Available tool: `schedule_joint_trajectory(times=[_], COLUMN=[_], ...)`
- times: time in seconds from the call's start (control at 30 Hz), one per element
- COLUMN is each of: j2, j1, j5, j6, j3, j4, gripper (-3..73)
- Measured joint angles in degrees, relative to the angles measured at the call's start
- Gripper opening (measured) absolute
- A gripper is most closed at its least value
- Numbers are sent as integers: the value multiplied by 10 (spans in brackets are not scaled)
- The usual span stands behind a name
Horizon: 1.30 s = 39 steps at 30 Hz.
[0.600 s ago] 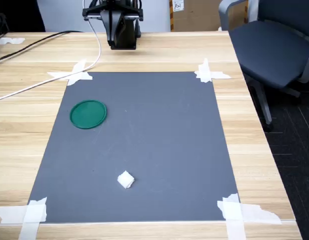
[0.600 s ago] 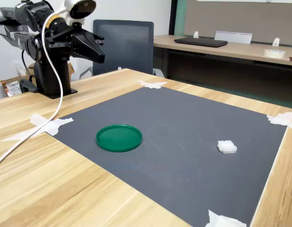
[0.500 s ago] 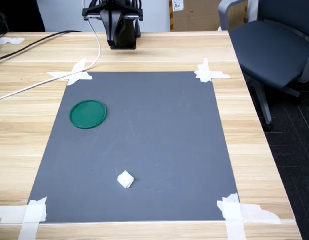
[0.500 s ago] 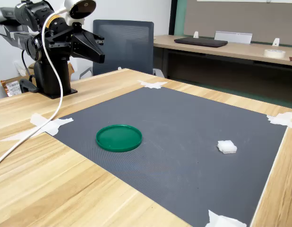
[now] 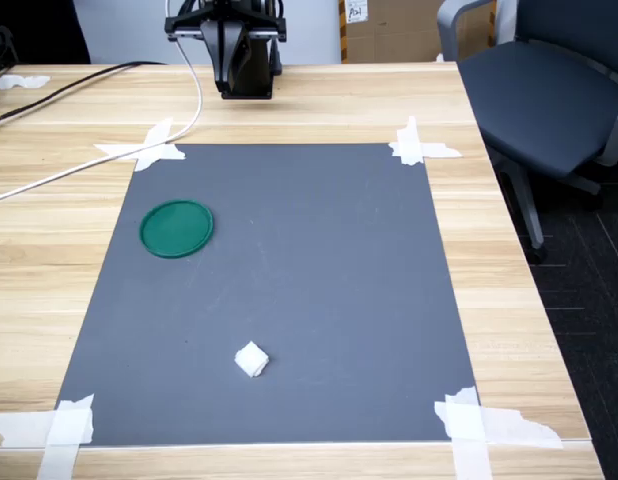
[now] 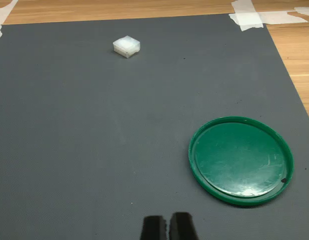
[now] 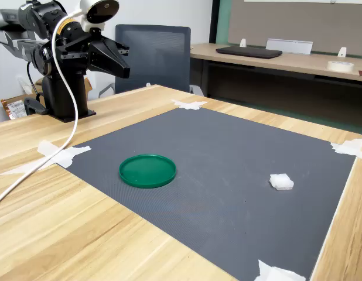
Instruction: Grasp a white terminal and put it in the green lid.
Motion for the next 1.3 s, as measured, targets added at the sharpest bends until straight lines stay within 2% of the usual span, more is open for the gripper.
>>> schedule_joint_trajectory(times=[0.4,1.0,1.13,1.3], j2=[13,325,384,449], j1=[0,0,0,0], j5=[0,0,31,115], j6=[0,1,-12,-41], j3=[-10,-222,-266,-310], j4=[-1,-1,-9,-11], gripper=[-29,-29,-29,-29])
